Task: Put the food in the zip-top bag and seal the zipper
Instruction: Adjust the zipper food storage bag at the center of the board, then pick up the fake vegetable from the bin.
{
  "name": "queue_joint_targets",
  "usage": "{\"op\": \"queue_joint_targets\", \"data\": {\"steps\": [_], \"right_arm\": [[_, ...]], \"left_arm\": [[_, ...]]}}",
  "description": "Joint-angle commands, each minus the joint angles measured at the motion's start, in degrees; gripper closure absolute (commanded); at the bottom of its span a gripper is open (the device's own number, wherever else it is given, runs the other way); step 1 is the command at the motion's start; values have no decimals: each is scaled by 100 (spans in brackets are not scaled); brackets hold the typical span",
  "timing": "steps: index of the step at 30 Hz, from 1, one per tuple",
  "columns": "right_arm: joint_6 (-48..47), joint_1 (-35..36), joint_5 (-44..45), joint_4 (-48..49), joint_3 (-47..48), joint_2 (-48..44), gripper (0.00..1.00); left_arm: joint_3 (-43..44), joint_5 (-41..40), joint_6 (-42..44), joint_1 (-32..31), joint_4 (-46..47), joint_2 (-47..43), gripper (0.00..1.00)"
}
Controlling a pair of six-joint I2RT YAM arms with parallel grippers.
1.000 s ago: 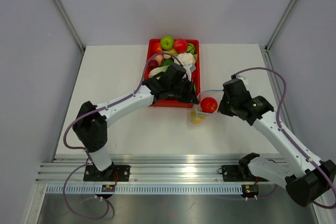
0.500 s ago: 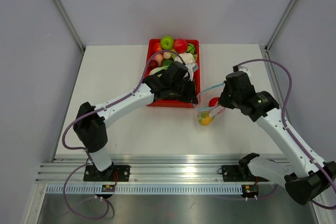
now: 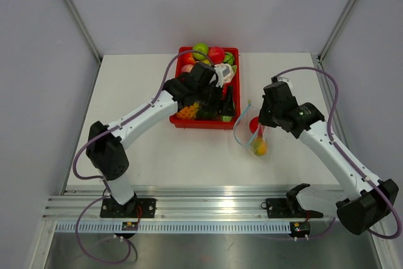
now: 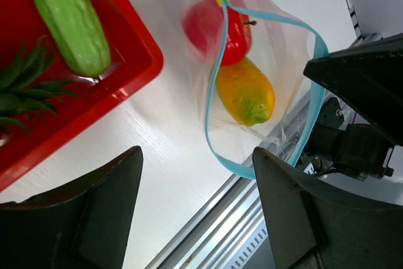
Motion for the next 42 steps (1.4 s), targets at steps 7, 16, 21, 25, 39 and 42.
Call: {"op": "queue_joint_targets", "data": {"steps": [7,16,21,25,39,42], "right_arm": [[-334,14,155,368,260,416,100],[-316,14,50,351,269,504,100],[-281,14,6,289,278,539,100],[-316,14,41,246,287,636,100],[-246,14,-214,360,305,1040,100],[-255,14,-196,351,278,1040,100]], "left_arm": [[649,263,291,1006,-124,95,27],[2650,-764,870,1851,-440,1263,7],[3444,-1099,1134,2115,-195,2107,7],[3103,-1108,1362,2300,970,2293,7],[3981,-466,819,2335,2486,3716,9],[4007,-519,757,2335,2618,3830,9]]}}
